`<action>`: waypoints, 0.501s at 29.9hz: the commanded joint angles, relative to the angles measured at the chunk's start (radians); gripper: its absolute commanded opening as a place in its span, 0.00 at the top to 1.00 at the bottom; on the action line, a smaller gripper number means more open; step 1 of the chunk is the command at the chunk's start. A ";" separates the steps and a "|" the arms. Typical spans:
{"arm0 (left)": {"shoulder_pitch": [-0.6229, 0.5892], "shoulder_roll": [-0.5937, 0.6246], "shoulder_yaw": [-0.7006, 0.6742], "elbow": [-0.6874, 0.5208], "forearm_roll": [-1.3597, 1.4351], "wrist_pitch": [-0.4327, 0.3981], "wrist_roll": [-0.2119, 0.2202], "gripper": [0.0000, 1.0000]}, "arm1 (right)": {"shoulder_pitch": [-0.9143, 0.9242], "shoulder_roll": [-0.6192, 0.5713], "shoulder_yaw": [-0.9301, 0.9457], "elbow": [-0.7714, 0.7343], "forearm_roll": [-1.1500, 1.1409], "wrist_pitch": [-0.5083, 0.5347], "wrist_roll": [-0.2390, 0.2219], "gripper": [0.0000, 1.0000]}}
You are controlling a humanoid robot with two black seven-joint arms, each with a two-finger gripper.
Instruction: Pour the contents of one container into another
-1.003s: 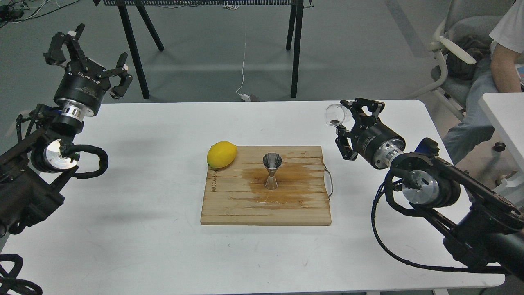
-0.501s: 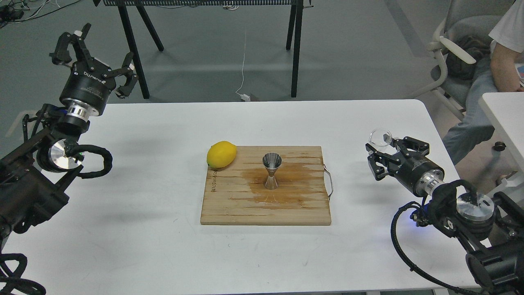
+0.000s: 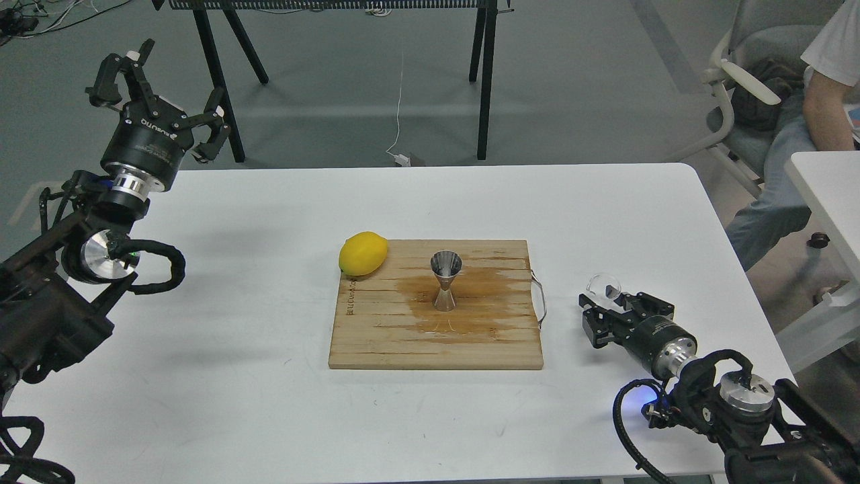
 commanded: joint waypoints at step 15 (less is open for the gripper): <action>0.005 0.004 -0.001 0.000 0.001 0.000 0.000 0.00 | 0.004 -0.003 0.019 -0.020 -0.003 0.002 -0.001 0.56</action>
